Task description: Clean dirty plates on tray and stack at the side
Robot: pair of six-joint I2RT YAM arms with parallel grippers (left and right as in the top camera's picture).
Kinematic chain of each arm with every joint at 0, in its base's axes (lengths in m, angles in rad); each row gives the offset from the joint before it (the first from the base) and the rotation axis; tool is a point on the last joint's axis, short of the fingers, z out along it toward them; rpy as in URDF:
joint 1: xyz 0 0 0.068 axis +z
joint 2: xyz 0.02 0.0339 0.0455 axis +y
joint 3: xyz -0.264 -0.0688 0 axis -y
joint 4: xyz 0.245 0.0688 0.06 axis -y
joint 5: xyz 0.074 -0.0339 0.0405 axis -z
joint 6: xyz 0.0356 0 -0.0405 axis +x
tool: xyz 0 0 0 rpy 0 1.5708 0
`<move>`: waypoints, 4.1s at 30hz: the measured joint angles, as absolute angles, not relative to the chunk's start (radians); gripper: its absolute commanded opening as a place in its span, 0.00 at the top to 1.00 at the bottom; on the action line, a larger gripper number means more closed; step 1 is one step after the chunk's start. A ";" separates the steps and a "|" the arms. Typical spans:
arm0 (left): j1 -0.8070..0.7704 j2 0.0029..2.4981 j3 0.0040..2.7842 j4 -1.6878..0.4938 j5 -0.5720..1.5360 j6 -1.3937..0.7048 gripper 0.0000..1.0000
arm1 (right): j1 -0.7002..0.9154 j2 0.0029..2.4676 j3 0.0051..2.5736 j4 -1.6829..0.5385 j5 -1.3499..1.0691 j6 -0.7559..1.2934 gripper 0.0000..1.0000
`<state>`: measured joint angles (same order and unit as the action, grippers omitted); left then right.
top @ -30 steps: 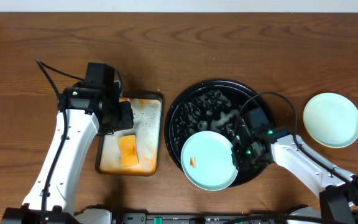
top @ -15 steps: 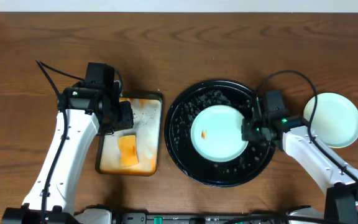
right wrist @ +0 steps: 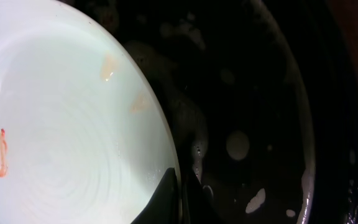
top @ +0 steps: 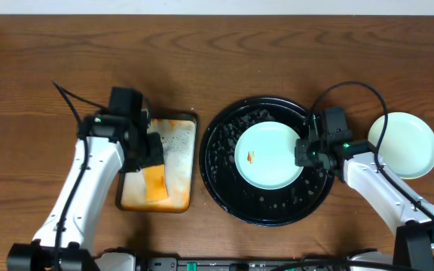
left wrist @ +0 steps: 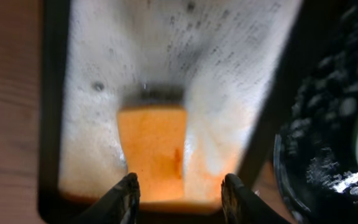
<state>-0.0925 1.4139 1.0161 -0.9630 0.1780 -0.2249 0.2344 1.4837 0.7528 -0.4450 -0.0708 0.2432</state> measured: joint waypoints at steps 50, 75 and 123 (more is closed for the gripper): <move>-0.092 1.531 0.790 -0.687 0.181 -0.281 0.52 | 0.234 1.484 0.753 -0.444 -0.070 0.241 0.99; -0.148 1.590 0.923 -0.803 0.204 -0.272 0.48 | 0.234 1.484 0.753 -0.444 -0.070 0.241 0.99; -0.310 1.518 0.890 -0.860 0.003 -0.651 0.53 | 0.234 1.484 0.753 -0.445 -0.070 0.241 0.99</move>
